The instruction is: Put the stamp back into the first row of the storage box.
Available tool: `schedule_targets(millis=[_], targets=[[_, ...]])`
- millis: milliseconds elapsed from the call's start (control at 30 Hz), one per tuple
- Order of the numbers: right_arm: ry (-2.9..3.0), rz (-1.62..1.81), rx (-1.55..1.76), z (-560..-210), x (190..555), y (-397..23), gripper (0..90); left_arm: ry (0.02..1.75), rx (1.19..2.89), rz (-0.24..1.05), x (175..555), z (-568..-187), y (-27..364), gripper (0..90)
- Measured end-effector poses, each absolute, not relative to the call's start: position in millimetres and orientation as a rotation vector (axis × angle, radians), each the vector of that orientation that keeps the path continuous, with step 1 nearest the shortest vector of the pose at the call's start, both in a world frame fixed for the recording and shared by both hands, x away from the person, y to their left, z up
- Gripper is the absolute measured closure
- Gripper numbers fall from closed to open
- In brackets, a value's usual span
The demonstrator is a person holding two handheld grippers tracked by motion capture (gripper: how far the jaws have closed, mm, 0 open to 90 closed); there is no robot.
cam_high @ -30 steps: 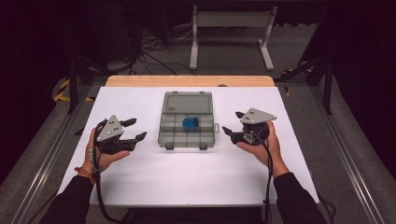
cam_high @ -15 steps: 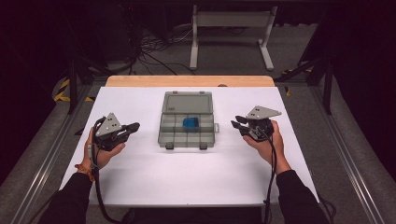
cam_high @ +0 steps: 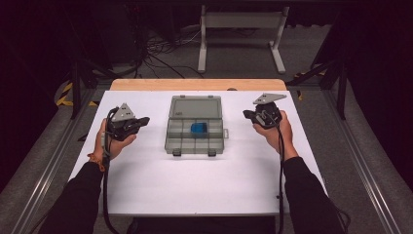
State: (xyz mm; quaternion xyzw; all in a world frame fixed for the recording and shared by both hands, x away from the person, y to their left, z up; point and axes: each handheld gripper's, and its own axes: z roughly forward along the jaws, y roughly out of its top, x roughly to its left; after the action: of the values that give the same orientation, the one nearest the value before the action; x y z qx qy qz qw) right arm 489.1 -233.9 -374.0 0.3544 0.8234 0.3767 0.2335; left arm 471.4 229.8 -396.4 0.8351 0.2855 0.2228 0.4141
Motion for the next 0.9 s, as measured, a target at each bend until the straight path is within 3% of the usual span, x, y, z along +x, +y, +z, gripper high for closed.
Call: schedule_targets(millis=[500, 900], targets=[[2.329, 0.917, 1.017, -384, 540, -213, 90.0, 0.826, 2.139, 0.531, 531, -396, 217, 89.9], [2.374, 0.841, 1.050, -401, 563, -200, 90.0, 0.923, 2.211, 0.490, 556, -420, 203, 89.9]])
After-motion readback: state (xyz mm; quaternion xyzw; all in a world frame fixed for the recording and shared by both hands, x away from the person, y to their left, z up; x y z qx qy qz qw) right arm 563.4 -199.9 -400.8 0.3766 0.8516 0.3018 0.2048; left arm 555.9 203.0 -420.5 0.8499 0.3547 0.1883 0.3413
